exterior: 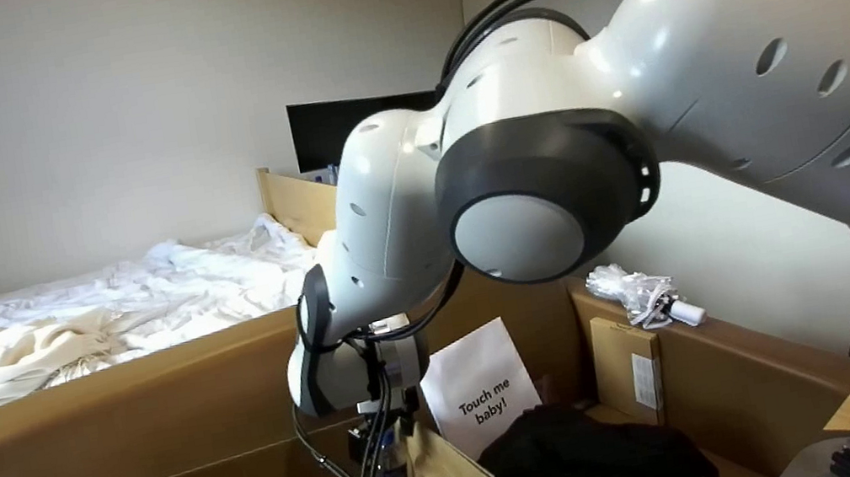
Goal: Remove the black cloth and bottle and put the on the sofa
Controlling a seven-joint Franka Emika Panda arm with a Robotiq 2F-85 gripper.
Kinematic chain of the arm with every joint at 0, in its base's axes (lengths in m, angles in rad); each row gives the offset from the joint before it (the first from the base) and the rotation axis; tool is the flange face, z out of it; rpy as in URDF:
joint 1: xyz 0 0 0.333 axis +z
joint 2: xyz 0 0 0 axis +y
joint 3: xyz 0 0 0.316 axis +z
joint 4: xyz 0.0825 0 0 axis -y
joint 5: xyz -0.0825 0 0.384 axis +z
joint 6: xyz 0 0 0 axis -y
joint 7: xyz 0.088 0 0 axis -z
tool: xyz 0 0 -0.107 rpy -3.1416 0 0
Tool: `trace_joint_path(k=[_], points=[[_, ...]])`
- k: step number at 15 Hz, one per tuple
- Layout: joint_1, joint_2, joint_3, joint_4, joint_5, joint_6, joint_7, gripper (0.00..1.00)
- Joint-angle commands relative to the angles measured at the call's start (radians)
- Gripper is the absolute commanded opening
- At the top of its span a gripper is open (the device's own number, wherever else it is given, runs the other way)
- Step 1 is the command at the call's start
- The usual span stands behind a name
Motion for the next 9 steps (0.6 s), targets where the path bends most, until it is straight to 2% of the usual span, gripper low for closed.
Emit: trace_joint_path(k=[1, 8, 9], points=[[-0.003, 0.041, -0.013, 0.036, 0.038, 0.043, 0.000, 1.00], [-0.055, 0.037, 0.018, 0.089, 0.059, 0.105, -0.038, 1.00], [-0.158, -0.015, 0.135, 0.086, -0.059, 0.167, 0.000, 1.00]])
